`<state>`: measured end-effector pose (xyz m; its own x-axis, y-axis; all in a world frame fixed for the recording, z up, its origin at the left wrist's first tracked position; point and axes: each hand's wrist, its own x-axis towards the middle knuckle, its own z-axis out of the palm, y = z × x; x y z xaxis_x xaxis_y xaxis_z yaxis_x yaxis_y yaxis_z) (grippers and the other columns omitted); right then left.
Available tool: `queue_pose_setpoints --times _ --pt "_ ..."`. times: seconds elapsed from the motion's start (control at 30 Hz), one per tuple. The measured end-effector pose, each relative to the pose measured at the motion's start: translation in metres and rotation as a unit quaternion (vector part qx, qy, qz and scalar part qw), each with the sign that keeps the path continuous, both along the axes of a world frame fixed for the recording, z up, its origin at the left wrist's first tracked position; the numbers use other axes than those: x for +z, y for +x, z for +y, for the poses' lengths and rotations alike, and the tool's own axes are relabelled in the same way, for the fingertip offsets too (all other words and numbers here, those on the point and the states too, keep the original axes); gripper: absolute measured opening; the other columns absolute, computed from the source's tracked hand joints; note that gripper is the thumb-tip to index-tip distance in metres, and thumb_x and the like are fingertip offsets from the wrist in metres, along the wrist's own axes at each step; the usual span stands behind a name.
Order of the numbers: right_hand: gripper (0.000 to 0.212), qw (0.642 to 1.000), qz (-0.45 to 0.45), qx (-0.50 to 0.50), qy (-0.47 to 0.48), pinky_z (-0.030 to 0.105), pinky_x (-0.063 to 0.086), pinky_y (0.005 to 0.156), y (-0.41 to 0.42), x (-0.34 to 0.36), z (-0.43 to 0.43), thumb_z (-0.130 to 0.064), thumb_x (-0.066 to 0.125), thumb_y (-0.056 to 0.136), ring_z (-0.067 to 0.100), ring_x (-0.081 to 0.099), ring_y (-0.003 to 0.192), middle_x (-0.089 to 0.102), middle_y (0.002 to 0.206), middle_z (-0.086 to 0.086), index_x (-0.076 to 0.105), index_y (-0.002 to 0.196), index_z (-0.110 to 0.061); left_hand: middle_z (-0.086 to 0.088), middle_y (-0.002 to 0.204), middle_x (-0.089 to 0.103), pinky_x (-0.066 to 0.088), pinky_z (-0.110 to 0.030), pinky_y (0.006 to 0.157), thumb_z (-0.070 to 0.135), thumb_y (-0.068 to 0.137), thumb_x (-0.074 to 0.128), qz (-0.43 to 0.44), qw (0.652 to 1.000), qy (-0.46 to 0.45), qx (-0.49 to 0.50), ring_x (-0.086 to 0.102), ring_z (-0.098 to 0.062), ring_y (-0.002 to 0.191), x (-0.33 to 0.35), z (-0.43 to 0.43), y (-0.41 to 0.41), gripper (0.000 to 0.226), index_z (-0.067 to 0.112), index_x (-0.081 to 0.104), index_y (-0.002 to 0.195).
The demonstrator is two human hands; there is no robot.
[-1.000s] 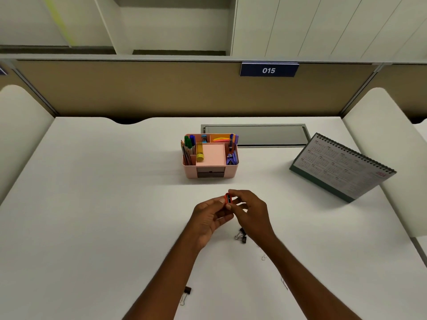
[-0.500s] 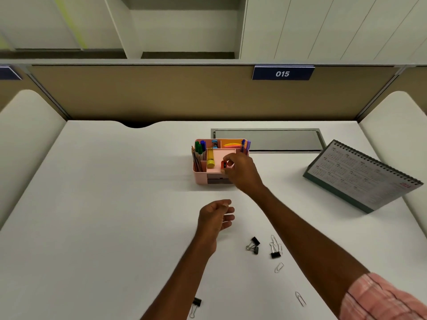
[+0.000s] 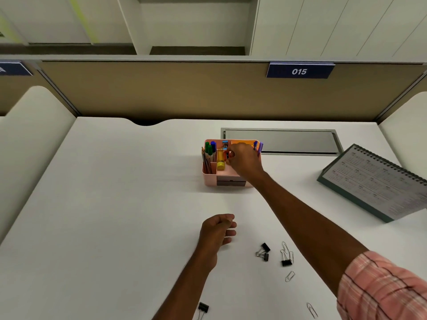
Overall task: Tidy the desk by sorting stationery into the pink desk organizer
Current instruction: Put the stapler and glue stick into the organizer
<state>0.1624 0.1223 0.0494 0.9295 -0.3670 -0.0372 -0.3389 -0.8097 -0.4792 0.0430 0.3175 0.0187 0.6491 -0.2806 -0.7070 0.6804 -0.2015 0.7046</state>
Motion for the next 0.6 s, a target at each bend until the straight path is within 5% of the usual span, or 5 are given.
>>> queue_pose_setpoints --times 0.43,0.6 --pt "0.028 1.0 -0.004 -0.002 0.006 0.025 0.048 0.078 0.004 -0.003 -0.002 -0.022 0.071 0.095 0.023 0.067 0.095 0.071 0.112 0.01 0.07 0.121 -0.011 -0.002 0.099 0.078 0.06 -0.036 0.085 0.019 0.099 0.062 0.002 1.0 0.01 -0.011 0.074 -0.026 0.099 -0.011 0.005 -0.001 0.016 0.021 0.076 0.107" --pt "0.039 1.0 -0.005 -0.022 0.02 0.026 0.049 0.08 -0.005 -0.001 -0.006 -0.016 0.071 0.094 0.025 0.065 0.107 0.069 0.123 0.008 0.065 0.133 -0.015 -0.002 0.098 0.078 0.059 -0.033 0.08 0.02 0.098 0.062 -0.016 1.0 0.021 -0.016 0.074 -0.025 0.096 -0.014 0.005 -0.002 0.017 0.024 0.074 0.11"
